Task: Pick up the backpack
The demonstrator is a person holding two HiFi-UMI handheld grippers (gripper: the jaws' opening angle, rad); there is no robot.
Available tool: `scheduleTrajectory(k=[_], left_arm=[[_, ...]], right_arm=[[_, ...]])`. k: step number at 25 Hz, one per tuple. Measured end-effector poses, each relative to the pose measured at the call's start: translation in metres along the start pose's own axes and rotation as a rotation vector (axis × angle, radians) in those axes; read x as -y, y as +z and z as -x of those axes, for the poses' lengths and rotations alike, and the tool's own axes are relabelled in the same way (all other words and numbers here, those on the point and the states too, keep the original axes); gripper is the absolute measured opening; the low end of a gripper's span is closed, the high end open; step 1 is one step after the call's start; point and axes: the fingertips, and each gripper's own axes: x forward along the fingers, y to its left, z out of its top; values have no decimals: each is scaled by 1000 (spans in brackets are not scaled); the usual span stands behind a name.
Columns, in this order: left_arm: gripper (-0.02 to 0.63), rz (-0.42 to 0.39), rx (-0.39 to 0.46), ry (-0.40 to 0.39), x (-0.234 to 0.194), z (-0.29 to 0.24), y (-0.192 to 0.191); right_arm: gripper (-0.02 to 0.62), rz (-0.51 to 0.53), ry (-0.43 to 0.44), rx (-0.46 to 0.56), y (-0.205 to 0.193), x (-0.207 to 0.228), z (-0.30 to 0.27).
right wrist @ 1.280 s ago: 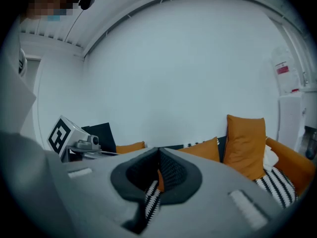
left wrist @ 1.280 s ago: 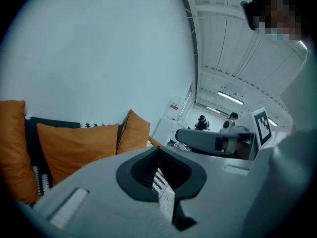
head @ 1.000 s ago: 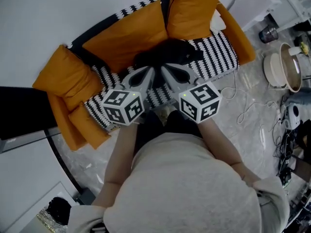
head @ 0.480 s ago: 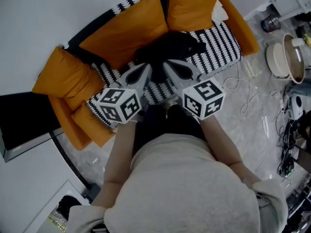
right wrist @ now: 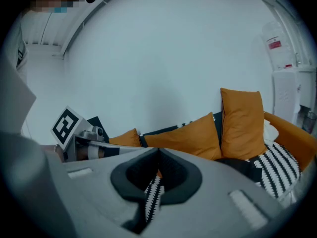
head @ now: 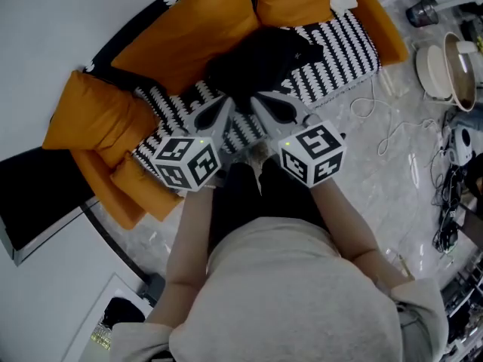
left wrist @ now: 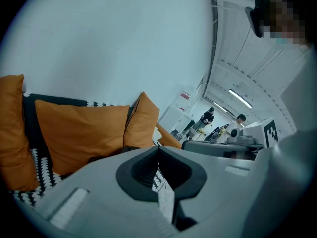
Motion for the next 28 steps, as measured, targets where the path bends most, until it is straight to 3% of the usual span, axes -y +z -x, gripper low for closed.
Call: scheduleTrajectory(k=[5,15,22,28], left_arm=[[7,20,-58,-15,-14,-7,-28],[8,89,-106,31,-64,-19,-79],[8,61,-140,28,-88,-29,-117],[8,95,-152,46,-120,-50,-147]], right_arm=[[2,-21,-10,-59,-26,7,-14],[2,-56,-27,-151,-89,23,-41],[2,-74,-46,-208,-137,37,-53],[2,-109,-48,-232,-175,49,-74]])
